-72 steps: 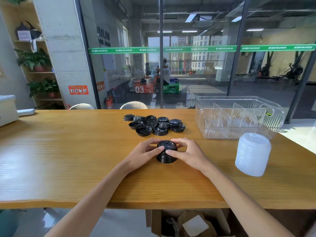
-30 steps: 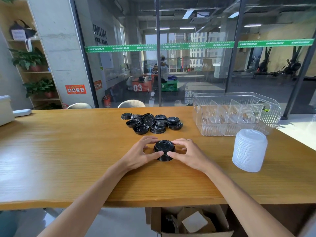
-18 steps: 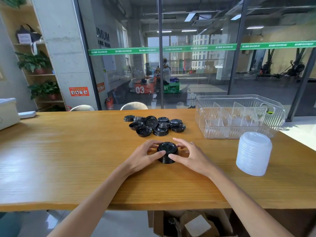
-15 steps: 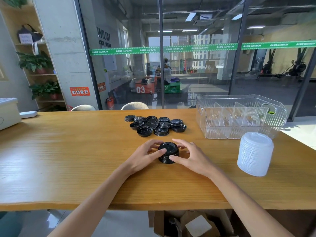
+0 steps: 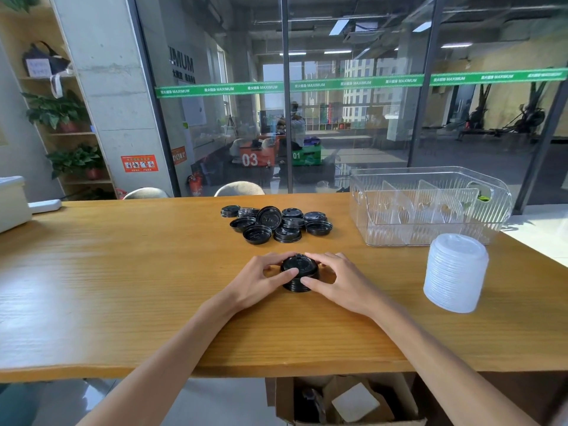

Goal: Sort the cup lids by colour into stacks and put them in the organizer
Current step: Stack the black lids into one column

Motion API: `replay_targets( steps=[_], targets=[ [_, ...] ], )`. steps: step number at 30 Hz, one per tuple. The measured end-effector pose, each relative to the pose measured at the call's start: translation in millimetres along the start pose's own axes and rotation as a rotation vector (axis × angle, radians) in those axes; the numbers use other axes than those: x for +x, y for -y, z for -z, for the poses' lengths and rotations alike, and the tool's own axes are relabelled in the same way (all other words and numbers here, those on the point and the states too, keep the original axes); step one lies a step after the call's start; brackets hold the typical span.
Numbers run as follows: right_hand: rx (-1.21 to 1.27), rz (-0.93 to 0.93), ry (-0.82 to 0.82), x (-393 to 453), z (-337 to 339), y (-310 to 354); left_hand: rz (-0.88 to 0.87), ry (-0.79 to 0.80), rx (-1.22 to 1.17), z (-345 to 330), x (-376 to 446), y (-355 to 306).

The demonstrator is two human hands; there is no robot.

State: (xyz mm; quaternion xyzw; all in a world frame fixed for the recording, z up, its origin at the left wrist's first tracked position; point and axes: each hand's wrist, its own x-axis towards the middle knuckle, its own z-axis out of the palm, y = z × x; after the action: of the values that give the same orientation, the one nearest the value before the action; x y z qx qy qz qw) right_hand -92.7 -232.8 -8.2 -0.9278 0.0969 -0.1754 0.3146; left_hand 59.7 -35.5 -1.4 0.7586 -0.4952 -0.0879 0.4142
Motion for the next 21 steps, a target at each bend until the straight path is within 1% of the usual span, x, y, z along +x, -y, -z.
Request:
replay_targets(
  steps=[6, 10, 15, 21],
  targets=[
    [0.037, -0.013, 0.01, -2.8, -0.3, -0.3, -0.004, 0.014, 0.005, 1.3, -2.4, -1.9],
    [0.048, 0.027, 0.019, -3.8, -0.2, -0.2, 0.018, -0.003, 0.033, 1.3, -2.8, -1.8],
    [-0.042, 0.051, 0.028, -1.4, -2.6, 2.3, 0.028, 0.021, -0.009, 0.0, -3.3, -3.3],
    [-0.06, 0.033, 0.046, 1.5, -3.5, 1.9, 0.038, 0.045, 0.038, 0.9, -0.4, -3.1]
  ],
)
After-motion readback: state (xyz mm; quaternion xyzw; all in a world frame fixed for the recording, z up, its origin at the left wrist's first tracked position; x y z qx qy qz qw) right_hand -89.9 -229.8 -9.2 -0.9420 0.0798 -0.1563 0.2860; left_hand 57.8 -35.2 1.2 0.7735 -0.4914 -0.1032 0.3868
